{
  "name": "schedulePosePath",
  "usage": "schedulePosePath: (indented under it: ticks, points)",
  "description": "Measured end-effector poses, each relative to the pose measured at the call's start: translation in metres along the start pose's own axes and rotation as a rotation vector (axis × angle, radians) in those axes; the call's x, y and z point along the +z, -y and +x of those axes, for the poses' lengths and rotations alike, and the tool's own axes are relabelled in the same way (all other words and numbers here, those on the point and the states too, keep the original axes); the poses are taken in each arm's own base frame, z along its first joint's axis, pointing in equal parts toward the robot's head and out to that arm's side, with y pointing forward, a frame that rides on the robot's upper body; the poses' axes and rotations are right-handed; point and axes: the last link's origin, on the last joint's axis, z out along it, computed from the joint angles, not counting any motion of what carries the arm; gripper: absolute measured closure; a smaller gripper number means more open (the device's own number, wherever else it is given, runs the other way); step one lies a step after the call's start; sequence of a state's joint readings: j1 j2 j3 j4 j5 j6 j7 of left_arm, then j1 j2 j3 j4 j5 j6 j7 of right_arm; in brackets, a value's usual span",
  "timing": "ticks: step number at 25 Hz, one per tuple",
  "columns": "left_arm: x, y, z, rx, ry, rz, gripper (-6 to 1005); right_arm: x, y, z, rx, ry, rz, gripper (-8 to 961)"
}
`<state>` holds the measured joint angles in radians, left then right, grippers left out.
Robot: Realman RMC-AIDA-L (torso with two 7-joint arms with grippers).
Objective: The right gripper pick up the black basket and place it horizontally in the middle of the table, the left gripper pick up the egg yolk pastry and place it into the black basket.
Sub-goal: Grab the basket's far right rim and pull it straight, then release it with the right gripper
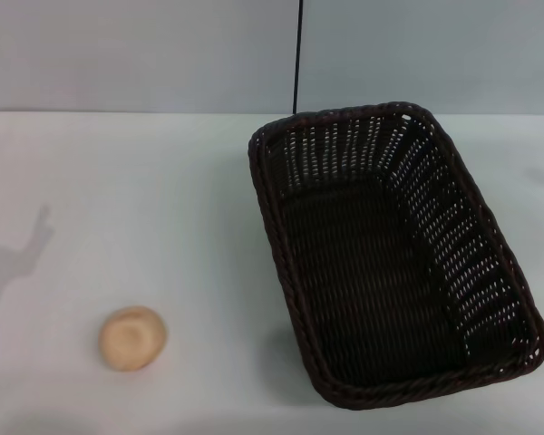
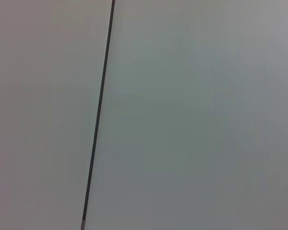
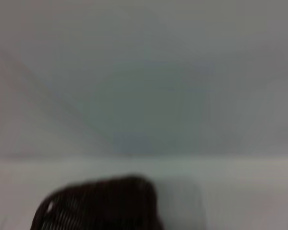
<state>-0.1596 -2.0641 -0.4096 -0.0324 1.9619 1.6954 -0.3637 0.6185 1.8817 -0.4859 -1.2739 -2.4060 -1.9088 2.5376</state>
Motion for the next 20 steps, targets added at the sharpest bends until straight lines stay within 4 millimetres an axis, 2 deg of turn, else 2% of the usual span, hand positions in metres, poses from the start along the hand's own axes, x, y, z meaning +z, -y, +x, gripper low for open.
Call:
schedulePosePath:
  ticks: [2,6,10,11,14,15,16,19,20]
  points:
    - [-0.001,0.0,0.0,-0.003,0.001,0.002,140,0.005,-0.006,-0.007,-0.007,-0.058,0.002,131]
    - [-0.001,0.0,0.0,-0.003,0.001,0.001,139,0.03,-0.026,-0.026,-0.009,-0.286,0.082,132]
    - [0.001,0.001,0.0,0.0,0.001,0.0,139,0.059,-0.039,-0.03,0.004,-0.434,0.151,132]
    - [0.001,0.001,0.0,0.0,0.001,0.0,139,0.059,-0.039,-0.03,0.004,-0.434,0.151,132]
    - [0.001,0.001,0.0,0.0,0.001,0.0,139,0.075,-0.046,-0.029,0.005,-0.442,0.128,133]
    - [0.002,0.002,0.0,0.002,0.0,0.009,139,0.087,-0.048,-0.028,0.002,-0.43,0.12,133]
    - [0.002,0.004,-0.001,0.006,0.005,0.018,139,0.087,-0.048,-0.028,0.002,-0.43,0.12,133]
    - [0.003,0.005,-0.002,0.009,0.015,0.026,140,0.106,-0.048,-0.023,0.008,-0.412,0.111,133]
    - [0.003,0.005,-0.002,0.009,0.016,0.026,140,0.119,-0.047,-0.018,0.026,-0.427,0.097,140]
